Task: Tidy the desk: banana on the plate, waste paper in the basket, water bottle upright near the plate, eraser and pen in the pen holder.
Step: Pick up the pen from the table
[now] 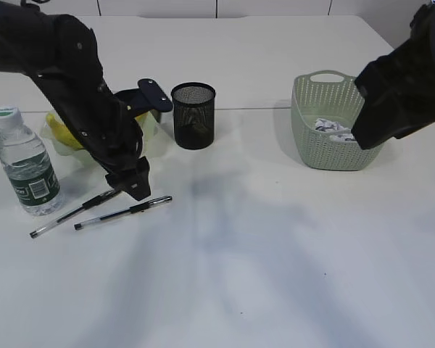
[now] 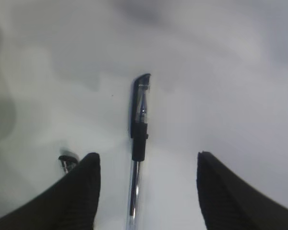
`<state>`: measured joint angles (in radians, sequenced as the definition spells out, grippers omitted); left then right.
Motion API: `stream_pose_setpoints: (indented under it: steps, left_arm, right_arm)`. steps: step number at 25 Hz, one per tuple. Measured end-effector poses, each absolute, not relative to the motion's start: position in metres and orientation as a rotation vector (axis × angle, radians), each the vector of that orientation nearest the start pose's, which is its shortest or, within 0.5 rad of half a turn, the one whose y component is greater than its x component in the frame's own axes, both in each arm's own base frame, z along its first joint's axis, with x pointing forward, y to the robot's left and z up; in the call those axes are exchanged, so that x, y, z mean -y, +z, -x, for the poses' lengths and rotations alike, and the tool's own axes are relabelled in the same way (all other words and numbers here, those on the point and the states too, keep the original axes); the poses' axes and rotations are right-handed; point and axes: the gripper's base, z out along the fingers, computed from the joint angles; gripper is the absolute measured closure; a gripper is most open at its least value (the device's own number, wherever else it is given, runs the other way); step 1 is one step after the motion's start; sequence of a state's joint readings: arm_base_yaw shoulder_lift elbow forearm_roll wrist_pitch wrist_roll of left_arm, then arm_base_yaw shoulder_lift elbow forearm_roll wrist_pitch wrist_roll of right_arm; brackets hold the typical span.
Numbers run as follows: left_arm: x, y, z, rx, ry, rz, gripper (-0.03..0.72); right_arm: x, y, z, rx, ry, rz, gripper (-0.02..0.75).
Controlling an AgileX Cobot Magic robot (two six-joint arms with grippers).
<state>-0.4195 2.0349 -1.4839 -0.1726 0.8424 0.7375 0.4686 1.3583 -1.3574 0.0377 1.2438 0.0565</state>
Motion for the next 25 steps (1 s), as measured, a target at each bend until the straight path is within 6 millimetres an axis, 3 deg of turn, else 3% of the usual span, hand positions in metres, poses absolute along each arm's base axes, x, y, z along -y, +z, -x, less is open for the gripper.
stream_pose_setpoints:
  steps: [4, 13, 25]
  left_arm:
    - [0.184, 0.163, -0.383, -2.488, -0.158, -1.466, 0.239]
    - [0.187, 0.164, -0.390, -2.473, -0.154, -1.468, 0.244]
    - [0.190, 0.138, -0.395, -2.520, -0.166, -1.491, 0.253]
  right_arm:
    - [-0.122, 0.367, -0.233, -2.690, 0.201, 0.558, 0.416]
    - [-0.122, 0.367, -0.233, -2.688, 0.199, 0.567, 0.416]
    - [-0.123, 0.367, -0.232, -2.690, 0.222, 0.567, 0.416]
